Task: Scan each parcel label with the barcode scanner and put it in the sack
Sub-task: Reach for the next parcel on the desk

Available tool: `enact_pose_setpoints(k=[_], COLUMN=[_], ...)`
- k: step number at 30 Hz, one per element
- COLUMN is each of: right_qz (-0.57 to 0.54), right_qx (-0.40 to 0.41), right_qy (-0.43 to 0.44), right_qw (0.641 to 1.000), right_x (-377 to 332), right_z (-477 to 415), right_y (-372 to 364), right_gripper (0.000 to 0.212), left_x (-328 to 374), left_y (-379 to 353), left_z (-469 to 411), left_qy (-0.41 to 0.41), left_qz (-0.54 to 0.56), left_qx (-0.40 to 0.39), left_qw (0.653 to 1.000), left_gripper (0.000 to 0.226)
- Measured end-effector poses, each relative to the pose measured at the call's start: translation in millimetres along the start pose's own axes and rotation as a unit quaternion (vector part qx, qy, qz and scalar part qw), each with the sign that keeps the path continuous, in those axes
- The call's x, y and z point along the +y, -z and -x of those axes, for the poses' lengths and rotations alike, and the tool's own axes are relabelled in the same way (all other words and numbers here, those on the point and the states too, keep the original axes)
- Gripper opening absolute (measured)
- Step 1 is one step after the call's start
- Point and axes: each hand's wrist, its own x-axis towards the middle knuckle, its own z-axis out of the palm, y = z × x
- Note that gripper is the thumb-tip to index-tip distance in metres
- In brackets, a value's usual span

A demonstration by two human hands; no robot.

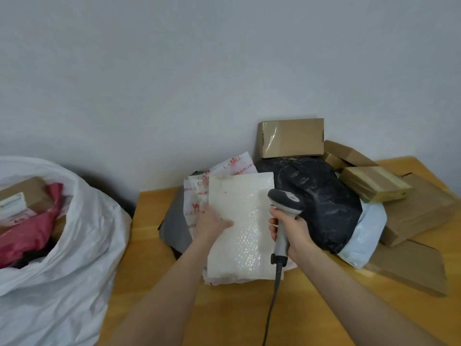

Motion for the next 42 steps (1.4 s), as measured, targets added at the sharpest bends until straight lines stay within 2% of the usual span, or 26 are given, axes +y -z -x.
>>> enact_pose_setpoints(k=[3, 6, 8, 12, 14, 18, 22, 25, 26, 29, 31, 34, 42], right_qz=[-0.009, -0.024, -0.037, -0.078, -0.107, -0.133, -0.043, 0.013, 0.021, 0.042, 0.06, 0.08, 0.035], right_qx=[0.011, 0.02, 0.026, 0.03, 0.014, -0.074, -0.134, -0.121, -0.106, -0.09, -0.085, -0.089, -0.077], right_qy=[-0.011, -0.021, -0.028, -0.031, -0.055, -0.114, -0.116, -0.054, -0.034, 0.008, 0.035, 0.06, 0.054], right_qw=[1.0, 0.999, 0.999, 0.996, 0.993, 0.982, 0.983, 0.991, 0.994, 0.995, 0.994, 0.991, 0.995], right_x=[2, -1, -7, -27, -36, -55, -58, -52, -51, -50, -49, -49, -44], right_z=[-8, -12, -11, -1, 5, 18, 30, 37, 40, 45, 46, 46, 38], right_y=[4, 13, 19, 32, 39, 53, 59, 55, 53, 51, 51, 51, 56], right_gripper=[0.023, 0.018, 0.017, 0.022, 0.033, 0.046, 0.035, 0.025, 0.026, 0.031, 0.026, 0.025, 0.027], left_x=[-8, -6, 5, 37, 52, 67, 71, 64, 62, 56, 55, 53, 42], left_y=[-12, -5, 12, 66, 90, 113, 108, 103, 104, 111, 114, 111, 110], left_z=[-7, -8, -1, 19, 36, 70, 100, 115, 118, 120, 122, 124, 115], left_qy=[0.009, 0.019, 0.005, -0.051, -0.085, -0.131, -0.151, -0.125, -0.108, -0.038, -0.002, 0.009, -0.005], left_qz=[0.048, 0.2, 0.232, 0.3, 0.322, 0.326, 0.324, 0.342, 0.351, 0.425, 0.392, 0.296, 0.333], left_qx=[0.036, -0.006, -0.01, -0.006, -0.014, -0.026, -0.029, -0.05, -0.047, -0.047, -0.062, -0.082, -0.031], left_qw=[0.998, 0.98, 0.973, 0.953, 0.943, 0.936, 0.934, 0.93, 0.929, 0.903, 0.918, 0.952, 0.942], left_gripper=[0.08, 0.044, 0.021, 0.002, 0.009, 0.023, 0.052, 0.04, 0.033, 0.032, 0.024, 0.029, 0.026])
